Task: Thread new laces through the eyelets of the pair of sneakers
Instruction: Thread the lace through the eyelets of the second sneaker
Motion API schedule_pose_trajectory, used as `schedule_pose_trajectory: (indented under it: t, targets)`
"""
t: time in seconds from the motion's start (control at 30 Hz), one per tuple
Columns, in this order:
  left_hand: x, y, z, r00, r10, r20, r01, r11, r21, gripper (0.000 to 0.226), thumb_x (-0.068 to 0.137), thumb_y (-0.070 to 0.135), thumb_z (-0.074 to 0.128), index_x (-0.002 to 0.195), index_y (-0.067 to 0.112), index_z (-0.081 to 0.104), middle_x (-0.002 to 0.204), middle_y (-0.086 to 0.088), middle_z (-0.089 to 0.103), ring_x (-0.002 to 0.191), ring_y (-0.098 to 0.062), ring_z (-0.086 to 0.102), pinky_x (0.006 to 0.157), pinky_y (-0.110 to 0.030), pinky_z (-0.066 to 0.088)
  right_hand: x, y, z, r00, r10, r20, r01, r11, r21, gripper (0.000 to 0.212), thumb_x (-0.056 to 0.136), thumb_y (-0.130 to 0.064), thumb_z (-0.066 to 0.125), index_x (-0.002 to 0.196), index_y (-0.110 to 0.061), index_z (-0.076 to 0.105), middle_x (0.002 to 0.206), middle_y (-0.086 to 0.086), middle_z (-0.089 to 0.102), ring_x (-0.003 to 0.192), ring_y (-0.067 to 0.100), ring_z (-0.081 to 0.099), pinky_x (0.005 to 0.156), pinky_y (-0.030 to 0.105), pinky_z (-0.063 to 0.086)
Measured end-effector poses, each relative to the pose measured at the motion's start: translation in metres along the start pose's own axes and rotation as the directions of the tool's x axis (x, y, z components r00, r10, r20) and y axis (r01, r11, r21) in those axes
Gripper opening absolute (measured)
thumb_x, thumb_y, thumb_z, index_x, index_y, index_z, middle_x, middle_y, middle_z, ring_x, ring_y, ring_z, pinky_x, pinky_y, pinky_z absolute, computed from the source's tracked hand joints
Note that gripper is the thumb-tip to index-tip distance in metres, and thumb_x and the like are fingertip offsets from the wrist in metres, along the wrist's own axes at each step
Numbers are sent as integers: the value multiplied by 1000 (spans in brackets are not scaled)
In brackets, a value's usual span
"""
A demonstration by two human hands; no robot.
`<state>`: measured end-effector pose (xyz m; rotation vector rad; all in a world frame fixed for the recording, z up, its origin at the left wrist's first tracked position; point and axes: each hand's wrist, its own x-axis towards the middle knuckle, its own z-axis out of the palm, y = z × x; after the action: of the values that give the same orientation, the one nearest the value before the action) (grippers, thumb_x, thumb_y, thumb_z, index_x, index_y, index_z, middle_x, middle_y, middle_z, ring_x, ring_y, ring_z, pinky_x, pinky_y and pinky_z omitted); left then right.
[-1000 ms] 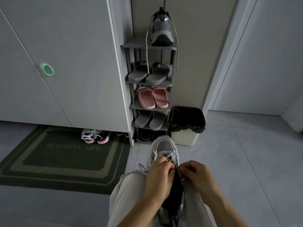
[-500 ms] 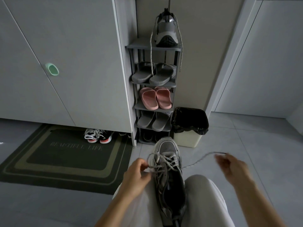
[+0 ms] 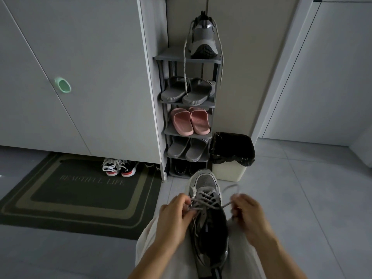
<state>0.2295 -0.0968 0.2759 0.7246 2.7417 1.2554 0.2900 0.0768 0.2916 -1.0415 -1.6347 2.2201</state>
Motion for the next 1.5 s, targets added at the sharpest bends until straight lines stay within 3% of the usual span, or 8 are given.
schedule_pose_trajectory:
  t: [0.1,0.2,0.47,0.87,1.03,1.2,1.37,1.5]
  targets:
    - [0,-10,-3,998,35,60,-34,999,-21,14,82,18,65,72,17,55,65,15,47,64,-3,49,57,-10,32,26,-17,-47,984,8,-175,63,918,393,29,94,-2,39,68,-11,45,55,2,39,30,1,37,31,12,32]
    - [0,-15,-3,997,-12,71,17,997,-79,21,81,16,66,67,21,52,65,11,49,63,-5,48,57,-12,34,43,-31,-80,951,-9,-308,149,889,434,31,96,-4,36,67,-13,44,57,3,39,30,1,39,32,12,34]
    - [14,2,-3,960,-56,276,89,990,-109,15,89,28,55,77,20,55,63,10,51,55,-1,44,54,-13,33,3,-11,-17,980,142,142,-75,914,-399,22,89,-22,57,85,-2,65,71,6,59,44,9,43,40,18,31]
    - [15,-6,-13,962,-77,263,127,975,-181,22,84,18,62,65,26,55,62,8,55,54,2,46,56,-11,35,8,-6,-26,997,-48,-52,51,998,49,14,90,-3,51,78,0,56,65,10,50,52,13,45,41,16,43]
    - [18,-8,-19,947,-89,310,147,974,-170,20,86,22,60,67,27,56,62,5,54,52,-2,44,55,-16,36,15,-19,-35,998,-47,-42,49,997,62,16,93,-6,46,79,-1,53,78,13,58,71,22,59,69,31,51]
    - [23,-13,-31,910,-103,402,186,967,-173,13,79,22,70,71,28,62,55,11,55,52,-1,45,55,-21,37,17,-59,-36,993,-113,17,106,966,236,17,92,-2,43,80,-2,55,54,5,64,48,12,61,60,32,58]
    - [29,-13,-53,958,-113,265,159,975,-157,6,82,20,66,85,15,65,77,-4,64,66,-9,54,58,-14,42,22,-77,-39,978,-200,-60,195,977,-84,26,98,-18,38,88,-6,58,55,2,37,41,8,34,44,21,37]
    - [38,7,-47,994,35,100,-16,982,-186,28,85,17,62,113,20,57,104,7,59,94,-3,55,81,-15,44,7,-64,-18,950,-229,212,290,899,-330,23,95,-14,45,91,-10,66,45,-10,29,38,4,22,38,15,20]
